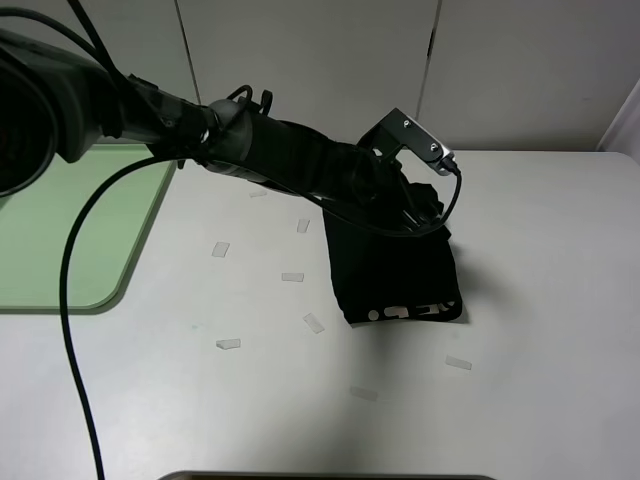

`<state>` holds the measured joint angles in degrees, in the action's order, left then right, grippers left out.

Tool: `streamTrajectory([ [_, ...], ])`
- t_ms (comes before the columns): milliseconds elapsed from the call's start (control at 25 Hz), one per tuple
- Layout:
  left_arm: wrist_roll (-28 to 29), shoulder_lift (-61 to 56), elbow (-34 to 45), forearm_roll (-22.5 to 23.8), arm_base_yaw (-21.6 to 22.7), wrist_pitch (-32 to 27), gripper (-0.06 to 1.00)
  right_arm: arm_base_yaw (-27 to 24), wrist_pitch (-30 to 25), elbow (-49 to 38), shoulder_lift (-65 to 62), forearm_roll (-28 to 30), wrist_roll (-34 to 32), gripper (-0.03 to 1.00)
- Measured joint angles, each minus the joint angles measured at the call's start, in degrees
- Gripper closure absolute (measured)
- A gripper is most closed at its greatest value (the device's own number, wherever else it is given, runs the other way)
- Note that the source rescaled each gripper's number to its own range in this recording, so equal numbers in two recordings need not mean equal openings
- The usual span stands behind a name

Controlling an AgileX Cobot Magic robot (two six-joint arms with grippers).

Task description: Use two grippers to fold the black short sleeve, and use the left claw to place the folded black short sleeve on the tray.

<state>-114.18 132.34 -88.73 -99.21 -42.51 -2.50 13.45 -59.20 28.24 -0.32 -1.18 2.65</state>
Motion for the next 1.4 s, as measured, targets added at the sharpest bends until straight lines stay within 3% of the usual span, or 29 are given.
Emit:
streamTrajectory([
  [240, 0.4, 0.3, -1.5, 0.0, 0.0, 0.1, -0.06, 0.0, 0.0, 0.0, 0.0, 0.0, 0.0, -0.03],
  [560, 7.0, -5.4, -1.0, 0.0, 0.0, 0.4, -0.06, 0.0, 0.0, 0.0, 0.0, -0.1, 0.0, -0.03],
  [840, 7.6, -14.6, 8.6, 0.0, 1.7, 0.2, -0.06, 0.0, 0.0, 0.0, 0.0, -0.1, 0.0, -0.03],
  [1080, 8.0, -15.4, 16.6, 0.0, 5.3, 0.5, -0.06, 0.0, 0.0, 0.0, 0.0, -0.1, 0.0, -0.03],
  [1400, 13.1, -9.9, 13.2, 0.0, 5.0, -2.7, -0.06, 0.0, 0.0, 0.0, 0.0, -0.1, 0.0, -0.03],
])
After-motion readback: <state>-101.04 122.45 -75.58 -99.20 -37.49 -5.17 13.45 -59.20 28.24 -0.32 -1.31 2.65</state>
